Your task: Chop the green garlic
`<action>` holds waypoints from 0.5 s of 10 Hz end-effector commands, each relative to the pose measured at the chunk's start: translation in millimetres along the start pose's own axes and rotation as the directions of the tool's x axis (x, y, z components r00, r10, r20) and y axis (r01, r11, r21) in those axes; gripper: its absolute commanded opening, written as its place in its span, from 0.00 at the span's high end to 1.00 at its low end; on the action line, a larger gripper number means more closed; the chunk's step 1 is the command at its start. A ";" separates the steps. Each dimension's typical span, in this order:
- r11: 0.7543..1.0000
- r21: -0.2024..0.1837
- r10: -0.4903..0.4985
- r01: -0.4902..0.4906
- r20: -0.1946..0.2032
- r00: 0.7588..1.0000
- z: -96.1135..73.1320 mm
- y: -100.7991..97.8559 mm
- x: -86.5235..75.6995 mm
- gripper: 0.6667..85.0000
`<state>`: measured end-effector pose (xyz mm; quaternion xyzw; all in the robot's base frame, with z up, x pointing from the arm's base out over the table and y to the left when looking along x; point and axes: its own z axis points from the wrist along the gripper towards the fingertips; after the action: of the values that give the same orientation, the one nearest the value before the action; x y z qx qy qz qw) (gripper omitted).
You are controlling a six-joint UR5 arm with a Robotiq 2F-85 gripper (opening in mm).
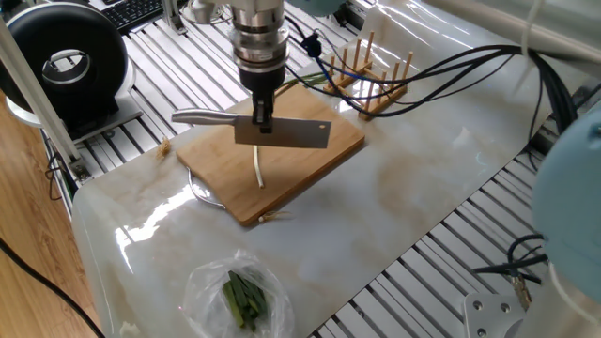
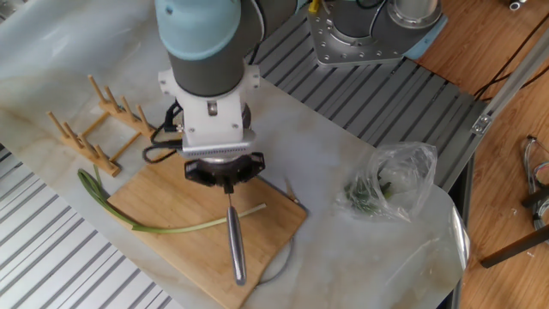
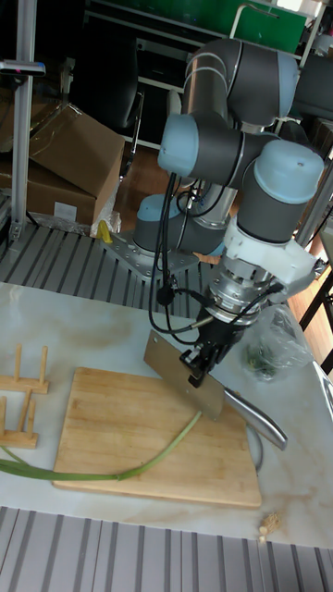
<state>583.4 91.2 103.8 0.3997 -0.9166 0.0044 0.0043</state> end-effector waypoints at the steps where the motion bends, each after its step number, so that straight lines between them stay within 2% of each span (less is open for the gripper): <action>1: 1.000 -0.011 -0.025 0.025 -0.008 1.000 7.7 1.9 -8.2 0.99; 3: 1.000 -0.018 -0.022 0.022 -0.011 1.000 10.4 4.3 -11.8 0.99; 5: 1.000 -0.008 -0.017 0.017 -0.029 0.999 14.9 4.0 -15.6 0.99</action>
<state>587.9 98.8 93.3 0.4091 -0.9123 0.0073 0.0154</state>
